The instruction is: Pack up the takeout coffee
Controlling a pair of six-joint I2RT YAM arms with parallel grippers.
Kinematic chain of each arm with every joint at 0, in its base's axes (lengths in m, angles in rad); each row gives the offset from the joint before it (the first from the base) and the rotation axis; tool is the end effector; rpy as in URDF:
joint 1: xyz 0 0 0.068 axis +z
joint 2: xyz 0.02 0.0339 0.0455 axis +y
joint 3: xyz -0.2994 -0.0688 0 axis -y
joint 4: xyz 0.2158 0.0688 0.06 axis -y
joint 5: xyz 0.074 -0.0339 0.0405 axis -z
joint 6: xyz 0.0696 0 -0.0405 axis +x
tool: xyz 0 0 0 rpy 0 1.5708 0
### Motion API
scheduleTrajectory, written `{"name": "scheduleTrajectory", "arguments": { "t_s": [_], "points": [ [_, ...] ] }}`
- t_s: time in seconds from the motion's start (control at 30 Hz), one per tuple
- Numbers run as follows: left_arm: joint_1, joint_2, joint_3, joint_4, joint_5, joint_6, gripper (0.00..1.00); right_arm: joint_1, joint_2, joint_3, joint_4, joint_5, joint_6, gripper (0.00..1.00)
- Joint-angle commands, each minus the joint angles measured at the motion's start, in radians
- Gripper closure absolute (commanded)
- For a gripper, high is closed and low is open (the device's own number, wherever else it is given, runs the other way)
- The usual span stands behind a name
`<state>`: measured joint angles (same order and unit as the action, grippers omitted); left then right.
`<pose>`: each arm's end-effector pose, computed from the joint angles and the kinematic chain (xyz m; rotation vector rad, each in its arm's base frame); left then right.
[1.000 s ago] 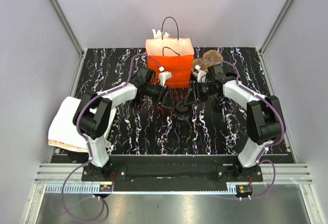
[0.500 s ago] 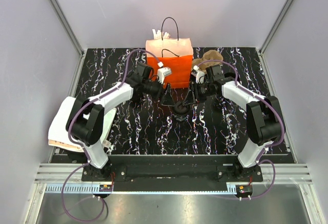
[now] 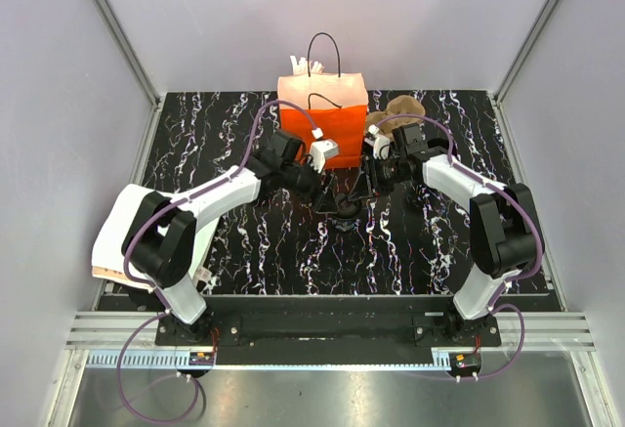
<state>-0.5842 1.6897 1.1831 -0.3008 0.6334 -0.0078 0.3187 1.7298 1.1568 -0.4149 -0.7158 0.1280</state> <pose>0.2803 -0.2347 0.2645 0.9831 2.2074 -1.0315 0.3189 0.1533 0.2369 -0.5222 2.4855 1.0882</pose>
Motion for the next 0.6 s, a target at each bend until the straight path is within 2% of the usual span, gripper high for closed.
{"name": "scheduleTrajectory", "arguments": {
  "t_s": [0.0,0.23,0.57],
  "points": [
    [-0.031,-0.042,-0.01,0.034,-0.135,0.012,0.25,0.014,-0.019,-0.023,-0.009,0.088,-0.039,0.62],
    [-0.089,-0.053,-0.013,0.055,-0.285,0.02,0.25,0.014,-0.021,-0.025,-0.005,0.093,-0.041,0.62],
    [-0.126,-0.061,-0.025,0.062,-0.319,0.045,0.26,0.014,-0.019,-0.025,-0.007,0.096,-0.039,0.62]
  ]
}}
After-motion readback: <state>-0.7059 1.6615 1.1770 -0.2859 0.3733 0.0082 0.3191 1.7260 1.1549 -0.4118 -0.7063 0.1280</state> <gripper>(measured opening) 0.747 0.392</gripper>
